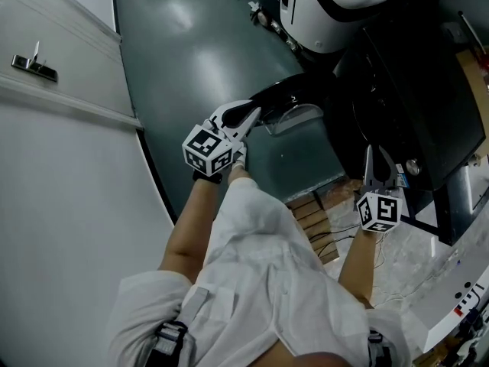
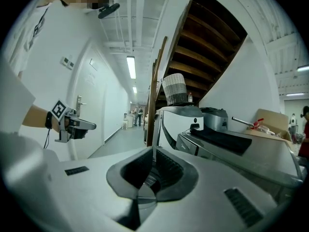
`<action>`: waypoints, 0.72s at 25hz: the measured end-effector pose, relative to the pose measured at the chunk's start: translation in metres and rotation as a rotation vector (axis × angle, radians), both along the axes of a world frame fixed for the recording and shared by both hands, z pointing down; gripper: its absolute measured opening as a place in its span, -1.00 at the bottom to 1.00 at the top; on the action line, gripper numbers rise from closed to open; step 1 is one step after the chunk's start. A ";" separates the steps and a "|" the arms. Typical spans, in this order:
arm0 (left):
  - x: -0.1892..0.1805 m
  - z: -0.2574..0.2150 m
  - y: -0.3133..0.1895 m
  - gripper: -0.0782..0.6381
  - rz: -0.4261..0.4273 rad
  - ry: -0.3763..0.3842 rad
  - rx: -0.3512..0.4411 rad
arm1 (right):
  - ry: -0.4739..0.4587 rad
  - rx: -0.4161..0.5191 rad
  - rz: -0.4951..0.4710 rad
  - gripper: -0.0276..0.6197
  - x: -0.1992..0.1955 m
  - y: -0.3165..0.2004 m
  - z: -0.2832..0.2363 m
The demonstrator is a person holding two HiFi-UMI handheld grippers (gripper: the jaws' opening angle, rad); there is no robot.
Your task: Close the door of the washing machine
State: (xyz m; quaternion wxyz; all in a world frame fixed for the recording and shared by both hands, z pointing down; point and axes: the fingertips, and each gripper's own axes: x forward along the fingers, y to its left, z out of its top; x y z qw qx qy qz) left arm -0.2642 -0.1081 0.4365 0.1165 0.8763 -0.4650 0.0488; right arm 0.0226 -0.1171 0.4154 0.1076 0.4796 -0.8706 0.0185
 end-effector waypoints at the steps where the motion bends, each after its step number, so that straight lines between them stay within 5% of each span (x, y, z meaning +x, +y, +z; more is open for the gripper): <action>1: -0.005 0.003 -0.004 -0.67 0.005 -0.004 -0.007 | -0.004 -0.007 -0.003 -0.82 -0.007 -0.004 0.002; 18: -0.018 0.097 -0.087 -0.24 0.133 -0.076 -0.163 | -0.005 -0.063 -0.051 -0.82 -0.076 -0.068 0.042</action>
